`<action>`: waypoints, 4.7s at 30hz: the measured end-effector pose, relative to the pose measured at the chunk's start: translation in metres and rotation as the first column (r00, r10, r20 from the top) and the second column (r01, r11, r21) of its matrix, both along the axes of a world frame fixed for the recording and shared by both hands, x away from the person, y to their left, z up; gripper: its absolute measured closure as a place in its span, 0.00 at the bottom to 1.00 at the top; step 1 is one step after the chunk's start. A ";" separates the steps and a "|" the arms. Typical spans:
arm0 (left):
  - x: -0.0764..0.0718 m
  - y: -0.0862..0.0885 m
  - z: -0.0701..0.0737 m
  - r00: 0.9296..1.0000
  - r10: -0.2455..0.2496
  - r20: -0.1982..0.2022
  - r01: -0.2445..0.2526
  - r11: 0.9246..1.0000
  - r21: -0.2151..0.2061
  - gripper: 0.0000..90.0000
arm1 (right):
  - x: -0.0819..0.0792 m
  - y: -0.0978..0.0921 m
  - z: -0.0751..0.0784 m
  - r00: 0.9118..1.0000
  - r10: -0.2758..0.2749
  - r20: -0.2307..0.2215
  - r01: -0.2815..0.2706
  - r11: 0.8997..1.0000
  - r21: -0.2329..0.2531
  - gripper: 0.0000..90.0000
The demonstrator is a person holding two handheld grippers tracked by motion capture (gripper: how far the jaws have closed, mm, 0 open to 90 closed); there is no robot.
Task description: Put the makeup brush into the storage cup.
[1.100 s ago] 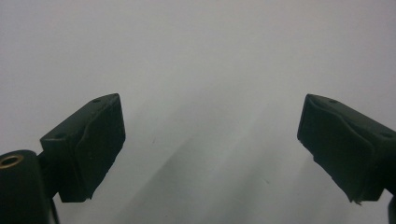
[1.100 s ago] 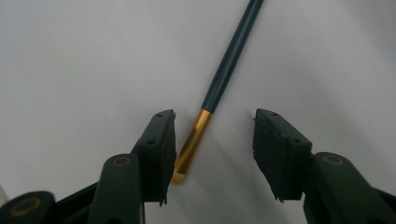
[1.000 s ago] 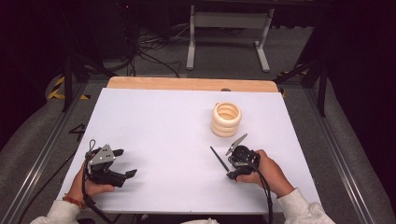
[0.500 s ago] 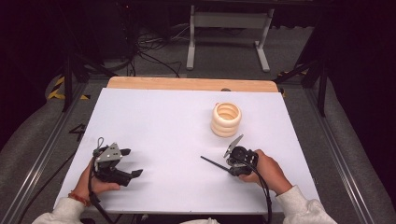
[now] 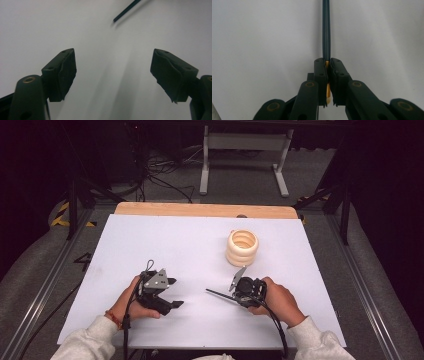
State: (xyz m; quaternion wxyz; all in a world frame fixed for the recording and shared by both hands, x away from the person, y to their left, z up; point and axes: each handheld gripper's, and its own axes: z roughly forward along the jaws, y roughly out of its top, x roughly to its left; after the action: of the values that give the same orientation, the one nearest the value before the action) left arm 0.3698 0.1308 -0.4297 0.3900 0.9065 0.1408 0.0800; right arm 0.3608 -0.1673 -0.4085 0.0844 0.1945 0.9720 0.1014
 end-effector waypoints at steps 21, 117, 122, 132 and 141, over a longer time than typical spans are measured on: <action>0.011 -0.075 0.000 0.974 -0.221 -0.046 0.225 0.968 0.114 0.57 | -0.015 0.040 0.018 0.986 0.159 0.051 -0.159 0.987 -0.001 0.94; 0.006 -0.078 0.006 0.985 -0.167 0.041 0.170 0.982 -0.078 0.93 | -0.038 0.000 0.027 0.896 -0.203 0.394 -0.083 0.797 0.598 1.00; 0.006 -0.078 0.007 0.985 -0.168 0.039 0.172 0.979 -0.109 0.93 | -0.038 0.002 0.027 0.900 -0.201 0.387 -0.085 0.789 0.608 1.00; 0.006 -0.072 0.012 0.986 -0.153 0.058 0.161 0.975 -0.154 0.93 | -0.037 0.000 0.029 0.900 -0.198 0.389 -0.095 0.782 0.617 0.99; 0.010 -0.065 0.017 0.989 -0.132 0.065 0.142 0.973 -0.180 0.93 | -0.041 -0.033 0.026 0.892 -0.195 0.409 -0.123 0.765 0.633 0.88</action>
State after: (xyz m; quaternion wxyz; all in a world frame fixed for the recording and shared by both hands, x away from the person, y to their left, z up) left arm 0.3794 0.0660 -0.4123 0.4802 0.8717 0.0745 0.0634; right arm 0.3201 -0.1999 -0.3830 0.2377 0.2018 0.8266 0.4685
